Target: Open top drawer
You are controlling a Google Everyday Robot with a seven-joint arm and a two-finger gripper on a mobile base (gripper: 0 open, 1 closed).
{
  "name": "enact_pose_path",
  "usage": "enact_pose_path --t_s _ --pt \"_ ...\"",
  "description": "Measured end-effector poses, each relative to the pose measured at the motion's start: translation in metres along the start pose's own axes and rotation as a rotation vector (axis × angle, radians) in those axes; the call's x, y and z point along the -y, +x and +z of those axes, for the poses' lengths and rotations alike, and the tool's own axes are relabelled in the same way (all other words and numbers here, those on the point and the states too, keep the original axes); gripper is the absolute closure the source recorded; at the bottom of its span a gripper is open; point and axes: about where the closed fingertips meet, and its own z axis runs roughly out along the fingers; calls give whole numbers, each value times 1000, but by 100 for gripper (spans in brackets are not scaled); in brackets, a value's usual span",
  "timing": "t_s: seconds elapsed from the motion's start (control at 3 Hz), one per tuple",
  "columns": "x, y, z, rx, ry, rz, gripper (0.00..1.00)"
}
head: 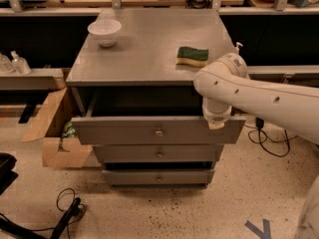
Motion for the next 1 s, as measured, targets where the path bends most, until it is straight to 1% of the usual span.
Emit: enact_pose_path --t_s 1.0 --pt "1 0 -2 0 0 0 100"
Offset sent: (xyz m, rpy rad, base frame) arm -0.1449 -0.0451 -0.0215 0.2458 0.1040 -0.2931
